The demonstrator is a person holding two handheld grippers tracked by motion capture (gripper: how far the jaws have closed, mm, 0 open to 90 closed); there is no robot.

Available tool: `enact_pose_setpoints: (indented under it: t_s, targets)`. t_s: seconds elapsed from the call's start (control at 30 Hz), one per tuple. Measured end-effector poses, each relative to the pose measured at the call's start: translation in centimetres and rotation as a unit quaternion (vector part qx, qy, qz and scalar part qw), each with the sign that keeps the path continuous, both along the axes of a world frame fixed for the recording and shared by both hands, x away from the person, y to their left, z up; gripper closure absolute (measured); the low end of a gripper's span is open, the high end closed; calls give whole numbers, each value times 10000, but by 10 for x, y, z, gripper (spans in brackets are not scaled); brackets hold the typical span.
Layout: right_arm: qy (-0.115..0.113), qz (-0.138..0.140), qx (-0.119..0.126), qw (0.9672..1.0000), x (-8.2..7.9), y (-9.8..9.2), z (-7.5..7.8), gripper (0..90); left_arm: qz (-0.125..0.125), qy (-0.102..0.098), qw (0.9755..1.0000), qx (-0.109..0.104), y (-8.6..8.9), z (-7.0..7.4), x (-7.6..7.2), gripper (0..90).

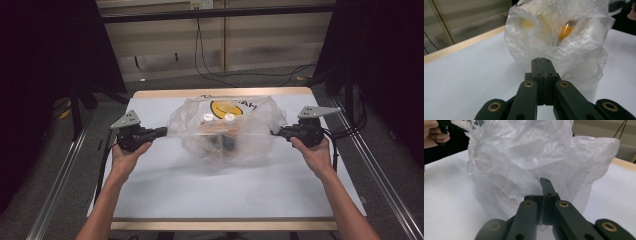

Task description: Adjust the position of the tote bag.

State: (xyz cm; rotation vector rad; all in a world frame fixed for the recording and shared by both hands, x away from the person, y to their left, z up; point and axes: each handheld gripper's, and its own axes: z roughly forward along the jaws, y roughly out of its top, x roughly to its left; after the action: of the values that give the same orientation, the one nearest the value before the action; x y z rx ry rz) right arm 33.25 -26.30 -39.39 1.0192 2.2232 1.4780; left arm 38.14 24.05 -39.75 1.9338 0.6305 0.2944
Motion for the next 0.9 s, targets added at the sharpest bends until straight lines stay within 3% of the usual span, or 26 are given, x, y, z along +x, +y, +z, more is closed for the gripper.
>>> enact_pose_setpoints:
  t_s: [0.13, 0.27, 0.43, 0.63, 0.9]
  targets:
    - [78, -145, -91, 9998, 4, -1, -9, 900, 4, 163, 9998, 136, -4, -12, 6, 900]
    - [134, -310, -100, 9994, 15, 0, -21, 900, 91, 135, 9998, 136, -6, -15, 12, 900]
    - [71, -368, -103, 9992, 21, 7, -19, 900, 223, 173, 9995, 144, -4, -17, 17, 900]
    - [506, -427, -453, 9968, 30, 11, -41, 900, 165, 448, 9961, 745, -14, -38, 22, 900]
    - [983, -187, -896, 9909, 27, 14, -68, 900, -28, 678, 9911, 1147, -20, -59, 21, 900]
